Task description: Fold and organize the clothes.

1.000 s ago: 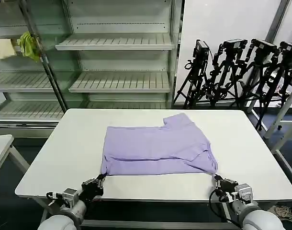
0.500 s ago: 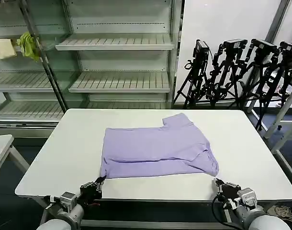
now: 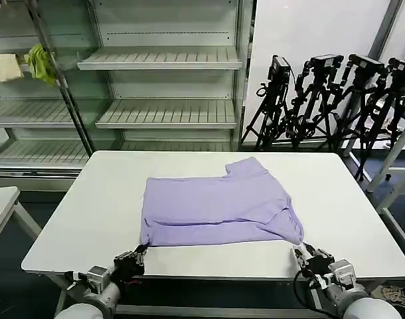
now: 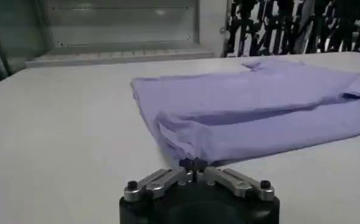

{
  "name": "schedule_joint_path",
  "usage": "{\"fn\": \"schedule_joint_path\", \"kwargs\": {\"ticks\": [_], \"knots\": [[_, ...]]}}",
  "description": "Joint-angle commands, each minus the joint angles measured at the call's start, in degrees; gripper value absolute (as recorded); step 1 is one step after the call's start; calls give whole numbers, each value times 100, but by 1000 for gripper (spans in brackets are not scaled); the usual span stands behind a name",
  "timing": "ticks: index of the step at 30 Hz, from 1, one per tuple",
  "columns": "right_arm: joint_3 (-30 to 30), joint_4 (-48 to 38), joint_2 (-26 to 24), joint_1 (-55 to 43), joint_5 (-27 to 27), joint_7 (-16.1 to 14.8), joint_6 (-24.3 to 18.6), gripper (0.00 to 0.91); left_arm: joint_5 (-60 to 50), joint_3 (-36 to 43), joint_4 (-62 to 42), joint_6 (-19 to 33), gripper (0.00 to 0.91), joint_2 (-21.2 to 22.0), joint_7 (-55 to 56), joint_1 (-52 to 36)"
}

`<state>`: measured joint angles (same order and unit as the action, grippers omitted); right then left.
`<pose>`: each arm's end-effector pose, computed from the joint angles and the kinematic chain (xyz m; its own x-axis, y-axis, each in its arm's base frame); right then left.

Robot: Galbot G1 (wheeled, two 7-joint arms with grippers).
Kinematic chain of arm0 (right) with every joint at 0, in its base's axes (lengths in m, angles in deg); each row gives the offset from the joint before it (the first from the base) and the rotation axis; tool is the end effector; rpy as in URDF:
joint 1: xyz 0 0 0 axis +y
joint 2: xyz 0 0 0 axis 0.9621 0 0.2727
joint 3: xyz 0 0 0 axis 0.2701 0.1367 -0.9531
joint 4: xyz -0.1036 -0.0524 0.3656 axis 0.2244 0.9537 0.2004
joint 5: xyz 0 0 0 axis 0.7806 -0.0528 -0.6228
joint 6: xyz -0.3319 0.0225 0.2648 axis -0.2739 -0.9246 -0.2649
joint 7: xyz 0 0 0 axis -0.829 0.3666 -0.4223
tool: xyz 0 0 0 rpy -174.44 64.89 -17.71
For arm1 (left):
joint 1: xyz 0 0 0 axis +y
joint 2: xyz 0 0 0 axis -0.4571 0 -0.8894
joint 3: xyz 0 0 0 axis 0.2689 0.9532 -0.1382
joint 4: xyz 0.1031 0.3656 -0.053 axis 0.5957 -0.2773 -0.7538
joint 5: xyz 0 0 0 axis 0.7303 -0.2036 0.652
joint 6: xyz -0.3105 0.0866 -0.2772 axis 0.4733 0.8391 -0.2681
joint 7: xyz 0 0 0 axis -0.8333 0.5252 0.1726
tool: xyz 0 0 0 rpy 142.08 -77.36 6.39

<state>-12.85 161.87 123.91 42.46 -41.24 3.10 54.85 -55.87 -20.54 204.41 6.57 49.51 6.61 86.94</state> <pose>0.2640 -0.0939 -0.2522 -0.8546 -0.0608 0.5157 -0.2079 0.9501 -0.2326 0.2686 0.0505 -0.3046 -0.8521 0.2281 0.4711 0.2523 0.9676 -0.0122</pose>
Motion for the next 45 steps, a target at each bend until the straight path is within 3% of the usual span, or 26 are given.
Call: {"fn": "schedule_joint_path", "kwargs": {"ticks": [1, 6, 9, 11, 13, 15, 16, 21, 34, 45], "knots": [[155, -420, 270, -450, 160, -82, -87, 907, -26, 50, -27, -3, 10, 60, -14, -7], [276, -631, 363, -773, 206, -134, -147, 907, -44, 38, -13, 2, 10, 87, -19, 19], [316, -718, 409, -878, 223, -172, -165, 836, -48, 15, -9, 12, 10, 92, -22, 43], [344, -743, 428, -897, 251, -191, -184, 715, -55, 4, -9, 16, 10, 101, -24, 53], [365, -773, 447, -904, 283, -219, -212, 524, -58, -3, -8, 18, 10, 111, -25, 52], [375, -802, 455, -906, 295, -235, -233, 443, -59, -4, -6, 18, 10, 118, -26, 53], [381, -822, 465, -909, 309, -245, -248, 333, -64, -3, -9, 20, 10, 124, -28, 54], [379, -851, 480, -889, 337, -281, -285, 10, -71, -11, -15, 26, 10, 134, -33, 63], [255, -770, 444, -668, 412, -372, -406, 0, -74, -58, -70, 52, 10, 111, -46, 46], [100, -396, 120, -274, 225, -372, -373, 0, -65, -107, 48, 71, 10, 36, -53, 172]]}}
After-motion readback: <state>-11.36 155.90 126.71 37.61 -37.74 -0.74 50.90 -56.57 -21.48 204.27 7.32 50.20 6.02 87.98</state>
